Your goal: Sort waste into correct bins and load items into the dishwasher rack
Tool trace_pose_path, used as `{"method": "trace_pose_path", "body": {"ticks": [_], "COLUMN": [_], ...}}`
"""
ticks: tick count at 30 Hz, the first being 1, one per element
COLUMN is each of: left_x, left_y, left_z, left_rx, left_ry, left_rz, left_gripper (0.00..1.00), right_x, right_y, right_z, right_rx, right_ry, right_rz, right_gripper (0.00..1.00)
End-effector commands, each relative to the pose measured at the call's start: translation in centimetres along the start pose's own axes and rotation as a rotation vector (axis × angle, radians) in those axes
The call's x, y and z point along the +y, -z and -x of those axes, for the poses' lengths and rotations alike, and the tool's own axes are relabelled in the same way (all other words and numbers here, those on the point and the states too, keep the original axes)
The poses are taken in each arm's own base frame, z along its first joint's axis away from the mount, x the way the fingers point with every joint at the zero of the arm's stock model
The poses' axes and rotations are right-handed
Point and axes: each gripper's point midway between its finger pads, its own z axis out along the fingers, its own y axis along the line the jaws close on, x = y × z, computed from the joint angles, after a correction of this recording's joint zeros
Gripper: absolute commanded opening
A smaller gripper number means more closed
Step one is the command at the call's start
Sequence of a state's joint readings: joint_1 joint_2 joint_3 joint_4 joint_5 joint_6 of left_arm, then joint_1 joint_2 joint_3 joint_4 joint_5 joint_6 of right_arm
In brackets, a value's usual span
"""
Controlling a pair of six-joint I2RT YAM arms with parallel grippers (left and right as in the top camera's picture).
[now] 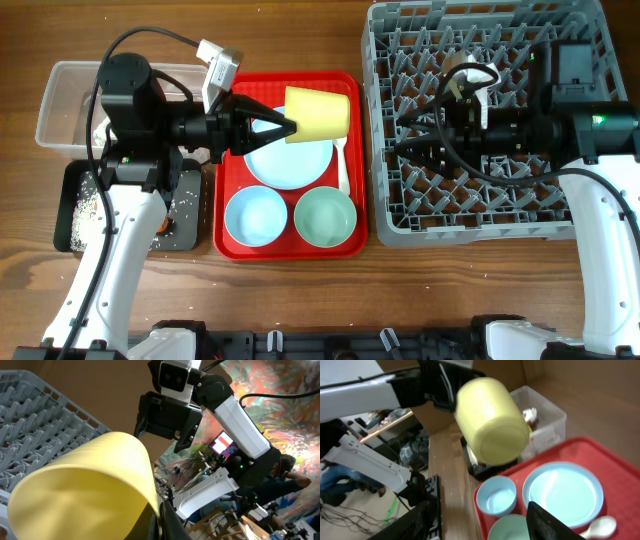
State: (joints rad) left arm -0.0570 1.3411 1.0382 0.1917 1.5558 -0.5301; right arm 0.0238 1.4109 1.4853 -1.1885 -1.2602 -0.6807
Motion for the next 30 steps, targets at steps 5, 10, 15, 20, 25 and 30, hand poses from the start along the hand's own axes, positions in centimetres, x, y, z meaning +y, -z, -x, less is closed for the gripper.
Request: {"method": "trace_pose_path", "body": {"ticks": [5, 10, 15, 20, 25, 30], "left_x": [-0.8, -0.8, -0.8, -0.8, -0.8, -0.8], "left_y": [0.1, 0.1, 0.1, 0.1, 0.1, 0.1], "left_z": [0.5, 0.5, 0.5, 0.5, 0.5, 0.5], "left_rx": [0.011, 0.011, 0.011, 0.011, 0.011, 0.011], "left_ry": [0.014, 0.015, 0.015, 0.014, 0.014, 0.015], "left_rz": [-0.015, -0.015, -0.015, -0.015, -0.015, -0.015], "left_gripper": [0.04, 0.04, 0.04, 0.04, 0.04, 0.04], "right_x": [-0.6, -2.4, -3.4, -2.2, -1.6, -1.6], "right_y": [-3.2, -5.3, -7.0, -9.3, -9.8, -9.8], "right_z": [0.8, 0.9, 2.0, 2.2, 2.1, 2.1], "right_rx": [-0.049, -0.044, -0.058, -0.045, -0.037, -0.035], "right_ry": [0.110, 0.095, 0.105, 0.124, 0.117, 0.105], "right_rz": [0.157, 0.188, 0.207, 0.266, 0.283, 0.283], "right_gripper": [0.70, 0.75, 0.76, 0.77, 0.79, 0.85]}}
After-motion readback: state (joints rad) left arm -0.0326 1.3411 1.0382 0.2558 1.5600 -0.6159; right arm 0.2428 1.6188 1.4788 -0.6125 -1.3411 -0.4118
